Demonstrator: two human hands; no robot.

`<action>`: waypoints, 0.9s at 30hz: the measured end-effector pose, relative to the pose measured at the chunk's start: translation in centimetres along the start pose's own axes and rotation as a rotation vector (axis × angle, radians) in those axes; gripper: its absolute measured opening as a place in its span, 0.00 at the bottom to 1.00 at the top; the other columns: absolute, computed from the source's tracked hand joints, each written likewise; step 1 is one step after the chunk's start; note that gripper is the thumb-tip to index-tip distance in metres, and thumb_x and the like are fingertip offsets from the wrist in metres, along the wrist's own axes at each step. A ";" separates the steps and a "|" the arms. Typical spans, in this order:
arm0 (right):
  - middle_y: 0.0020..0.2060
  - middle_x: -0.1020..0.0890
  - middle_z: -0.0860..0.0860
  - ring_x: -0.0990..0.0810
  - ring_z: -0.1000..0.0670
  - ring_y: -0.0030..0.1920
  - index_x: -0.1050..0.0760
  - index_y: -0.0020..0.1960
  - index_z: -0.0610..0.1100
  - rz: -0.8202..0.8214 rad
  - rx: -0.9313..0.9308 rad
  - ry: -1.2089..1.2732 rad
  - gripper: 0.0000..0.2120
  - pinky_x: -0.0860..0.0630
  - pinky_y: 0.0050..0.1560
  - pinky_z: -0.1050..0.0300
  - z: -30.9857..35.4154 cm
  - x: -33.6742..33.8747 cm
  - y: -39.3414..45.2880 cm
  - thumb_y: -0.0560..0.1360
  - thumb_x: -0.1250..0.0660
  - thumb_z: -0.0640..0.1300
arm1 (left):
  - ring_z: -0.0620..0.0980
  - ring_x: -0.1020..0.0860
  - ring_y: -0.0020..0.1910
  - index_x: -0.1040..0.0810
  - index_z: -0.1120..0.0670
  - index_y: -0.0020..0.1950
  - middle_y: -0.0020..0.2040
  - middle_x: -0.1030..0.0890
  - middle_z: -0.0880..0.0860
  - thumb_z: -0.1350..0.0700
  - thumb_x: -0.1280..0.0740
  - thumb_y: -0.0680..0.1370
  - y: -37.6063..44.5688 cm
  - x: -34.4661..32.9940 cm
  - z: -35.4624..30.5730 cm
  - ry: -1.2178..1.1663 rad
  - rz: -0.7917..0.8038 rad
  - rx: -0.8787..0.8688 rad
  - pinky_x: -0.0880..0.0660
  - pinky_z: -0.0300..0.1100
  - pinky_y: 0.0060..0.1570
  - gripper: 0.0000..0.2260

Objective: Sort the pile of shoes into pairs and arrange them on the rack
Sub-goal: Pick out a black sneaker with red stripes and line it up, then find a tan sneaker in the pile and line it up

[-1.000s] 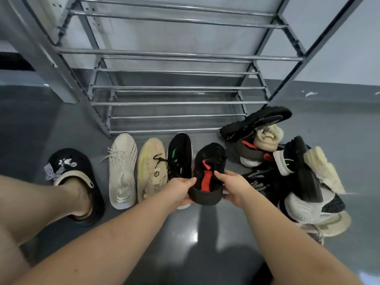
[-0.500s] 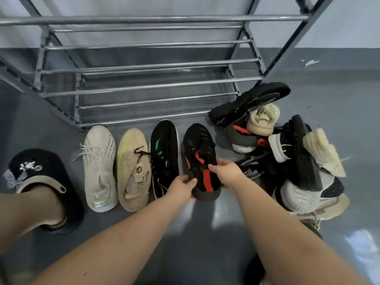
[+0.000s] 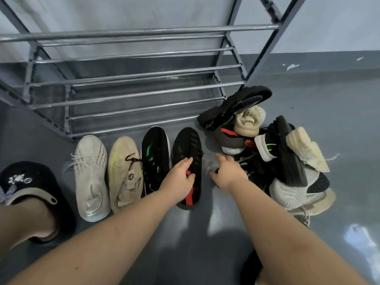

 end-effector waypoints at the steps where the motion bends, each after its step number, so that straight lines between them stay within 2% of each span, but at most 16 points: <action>1: 0.74 0.41 0.44 0.38 0.41 0.72 0.50 0.78 0.47 -0.023 0.001 -0.013 0.33 0.34 0.68 0.46 -0.1 0.6 -0.2 0.78 0.39 0.51 | 0.46 0.44 0.76 0.42 0.50 0.76 0.77 0.43 0.48 0.57 0.40 0.80 -0.1 0.2 -0.9 0.061 0.016 -0.040 0.47 0.38 0.72 0.25; 7: 0.76 0.45 0.46 0.43 0.42 0.74 0.52 0.78 0.48 -0.119 0.007 -0.092 0.34 0.36 0.69 0.47 -1.4 4.6 -2.3 0.78 0.39 0.51 | 0.48 0.47 0.76 0.47 0.49 0.77 0.78 0.48 0.48 0.53 0.41 0.80 -0.6 1.2 -5.5 0.307 0.070 -0.187 0.47 0.41 0.73 0.27; 13: 0.73 0.40 0.45 0.39 0.42 0.72 0.46 0.76 0.46 -0.276 -0.019 -0.177 0.31 0.34 0.67 0.47 -5.8 10.4 -5.3 0.77 0.38 0.52 | 0.48 0.49 0.77 0.49 0.52 0.78 0.78 0.49 0.50 0.53 0.41 0.81 -1.5 0.3 -10.7 0.426 0.081 -0.334 0.51 0.38 0.72 0.28; 15: 0.75 0.41 0.45 0.39 0.41 0.73 0.49 0.77 0.47 -0.283 -0.087 -0.154 0.32 0.35 0.68 0.47 -8.7 11.1 -6.0 0.78 0.39 0.52 | 0.48 0.50 0.77 0.50 0.52 0.78 0.78 0.50 0.50 0.52 0.41 0.81 -1.5 -0.7 -12.0 0.472 0.101 -0.361 0.51 0.39 0.73 0.28; 18: 0.73 0.38 0.44 0.37 0.40 0.70 0.47 0.76 0.45 -0.310 -0.203 -0.044 0.32 0.34 0.66 0.46 -13.2 10.9 -6.9 0.78 0.39 0.53 | 0.48 0.50 0.77 0.50 0.51 0.78 0.78 0.50 0.50 0.51 0.40 0.80 -1.2 -2.5 -13.4 0.533 0.137 -0.397 0.52 0.40 0.73 0.30; 21: 0.75 0.43 0.43 0.41 0.40 0.73 0.51 0.77 0.45 -0.329 -0.299 0.079 0.34 0.37 0.68 0.46 -16.9 9.4 -7.4 0.78 0.41 0.55 | 0.47 0.50 0.77 0.50 0.51 0.78 0.78 0.50 0.50 0.50 0.38 0.79 -0.7 -4.3 -14.5 0.606 0.200 -0.434 0.53 0.38 0.73 0.31; 24: 0.77 0.48 0.45 0.46 0.41 0.75 0.55 0.78 0.47 -0.336 -0.326 0.171 0.34 0.39 0.70 0.45 -19.5 8.1 -7.1 0.79 0.44 0.57 | 0.47 0.50 0.77 0.50 0.49 0.78 0.78 0.50 0.49 0.50 0.38 0.78 0.4 -5.9 -15.8 0.659 0.246 -0.454 0.52 0.38 0.72 0.32; 27: 0.77 0.49 0.47 0.47 0.42 0.76 0.55 0.78 0.48 -0.361 -0.320 0.219 0.31 0.40 0.70 0.46 -21.1 7.9 -6.4 0.81 0.49 0.58 | 0.47 0.47 0.77 0.48 0.48 0.78 0.78 0.47 0.49 0.49 0.38 0.78 2.2 -7.7 -17.5 0.672 0.262 -0.459 0.48 0.40 0.73 0.31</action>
Point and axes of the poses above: each hand's wrist, its own y-axis towards the middle knuckle, its own x-axis out of the back of the hand, z = x × y, the point moved 7 cm from there along y, towards the middle knuckle
